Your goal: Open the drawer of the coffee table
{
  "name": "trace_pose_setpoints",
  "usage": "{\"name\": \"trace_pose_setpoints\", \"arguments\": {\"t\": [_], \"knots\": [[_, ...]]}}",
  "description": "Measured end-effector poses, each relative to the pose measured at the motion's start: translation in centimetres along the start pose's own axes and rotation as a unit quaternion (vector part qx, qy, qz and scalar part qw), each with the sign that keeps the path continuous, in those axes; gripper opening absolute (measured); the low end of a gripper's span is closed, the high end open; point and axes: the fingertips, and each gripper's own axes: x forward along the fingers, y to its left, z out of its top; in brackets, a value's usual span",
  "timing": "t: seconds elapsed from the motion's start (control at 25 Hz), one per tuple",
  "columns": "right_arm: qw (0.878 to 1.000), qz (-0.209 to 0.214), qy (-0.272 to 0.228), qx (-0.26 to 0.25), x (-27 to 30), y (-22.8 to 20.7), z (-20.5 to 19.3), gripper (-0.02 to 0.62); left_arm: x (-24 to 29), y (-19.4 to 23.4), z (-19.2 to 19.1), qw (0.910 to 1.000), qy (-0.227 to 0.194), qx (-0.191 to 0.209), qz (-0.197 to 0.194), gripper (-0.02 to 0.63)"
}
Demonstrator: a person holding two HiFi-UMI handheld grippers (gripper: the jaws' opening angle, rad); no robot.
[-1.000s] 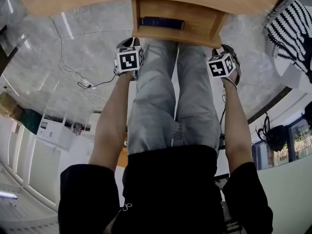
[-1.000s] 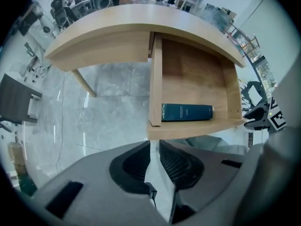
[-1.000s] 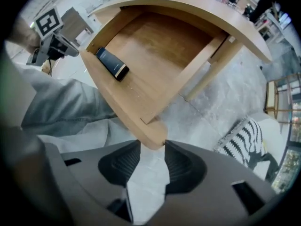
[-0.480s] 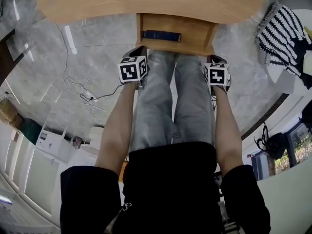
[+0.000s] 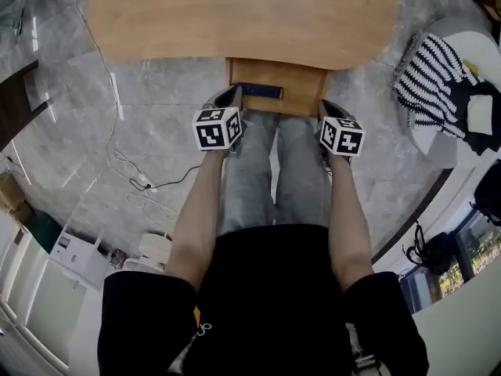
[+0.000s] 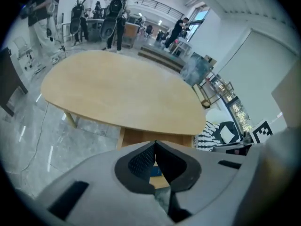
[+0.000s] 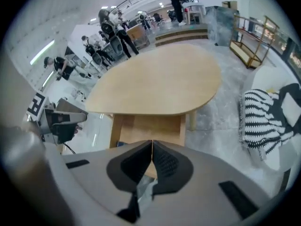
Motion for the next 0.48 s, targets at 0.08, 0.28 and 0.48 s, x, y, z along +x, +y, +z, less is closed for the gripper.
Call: {"name": "trace_pose_setpoints", "arguments": {"t": [0.08,0.28,0.48], "knots": [[1.0,0.004,-0.027,0.011,-1.4,0.5,1.9,0.012,-1.2,-1.2,2.0,0.9997,-0.021,-0.005,-0.006,0.01],[0.996,0.018,-0.089,0.015,-5.3,2.2,7.2,0.012,-4.9,-4.0,7.7,0.9966,-0.079,-0.013,-0.021,0.009],[0.987,0.041,-0.156,0.002,-9.2,4.2,13.0,0.012,-8.7,-7.3,13.7,0.9898,-0.137,0.016,-0.035,0.009]]}}
